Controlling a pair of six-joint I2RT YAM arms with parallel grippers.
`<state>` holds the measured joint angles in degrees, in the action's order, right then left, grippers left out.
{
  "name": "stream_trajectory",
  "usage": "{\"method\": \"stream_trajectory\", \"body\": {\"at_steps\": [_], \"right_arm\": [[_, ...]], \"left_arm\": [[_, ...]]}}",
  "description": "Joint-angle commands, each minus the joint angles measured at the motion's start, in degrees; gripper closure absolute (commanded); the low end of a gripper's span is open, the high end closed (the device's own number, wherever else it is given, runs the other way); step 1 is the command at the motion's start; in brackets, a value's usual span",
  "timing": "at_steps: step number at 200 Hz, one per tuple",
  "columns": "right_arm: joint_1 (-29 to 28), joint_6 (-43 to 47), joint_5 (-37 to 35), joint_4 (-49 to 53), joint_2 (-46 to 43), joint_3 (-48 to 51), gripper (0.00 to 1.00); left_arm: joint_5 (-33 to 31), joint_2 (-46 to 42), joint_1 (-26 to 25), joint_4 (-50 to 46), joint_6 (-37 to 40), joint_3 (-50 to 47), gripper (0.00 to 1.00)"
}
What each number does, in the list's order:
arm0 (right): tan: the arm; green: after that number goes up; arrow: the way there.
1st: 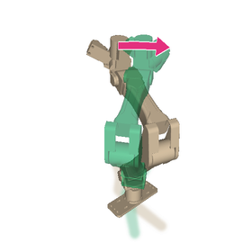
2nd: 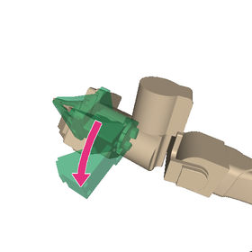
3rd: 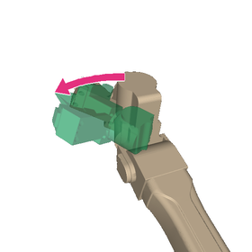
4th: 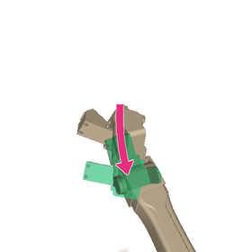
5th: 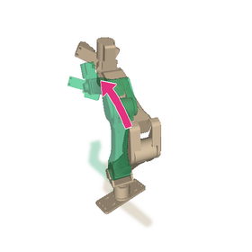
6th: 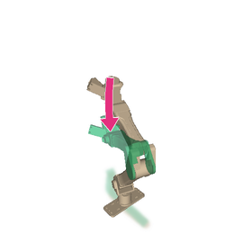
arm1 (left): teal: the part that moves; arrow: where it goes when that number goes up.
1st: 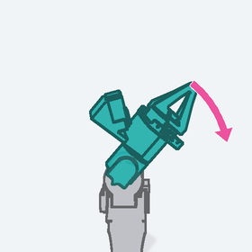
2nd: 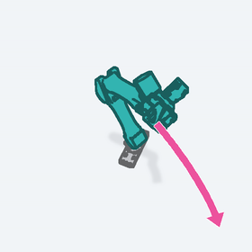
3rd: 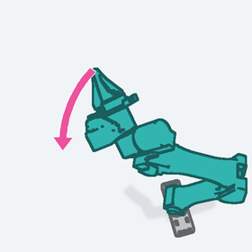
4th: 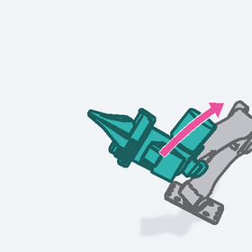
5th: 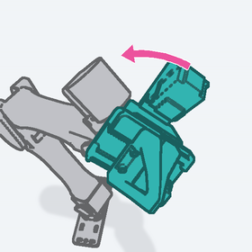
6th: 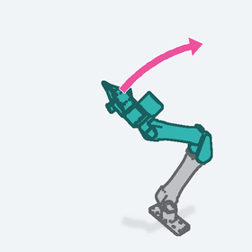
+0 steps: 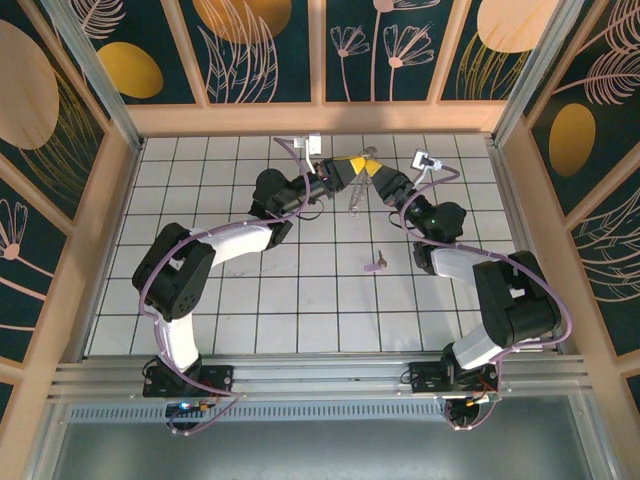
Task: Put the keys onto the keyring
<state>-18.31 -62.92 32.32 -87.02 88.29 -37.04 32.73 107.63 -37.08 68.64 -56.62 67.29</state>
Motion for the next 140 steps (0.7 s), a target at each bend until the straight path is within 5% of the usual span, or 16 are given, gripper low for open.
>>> {"method": "stream_trajectory", "body": {"at_steps": [1, 47, 140], "right_arm": [[0.40, 0.51, 2.49, -2.50, -0.82, -0.23, 0.81], [2.80, 2.54, 3.69, 0.22, -5.51, 2.12, 0.64], [9.55, 11.83, 9.24, 13.00, -17.98, 8.53, 0.63]], "left_arm": [[2.78, -0.21, -0.80, 1.76, 2.77, 0.33, 1.00], [3.98, -1.58, -0.80, -1.55, 7.50, 0.48, 1.00], [12.09, -5.58, -0.62, -19.51, 25.19, 4.78, 1.00]]}}
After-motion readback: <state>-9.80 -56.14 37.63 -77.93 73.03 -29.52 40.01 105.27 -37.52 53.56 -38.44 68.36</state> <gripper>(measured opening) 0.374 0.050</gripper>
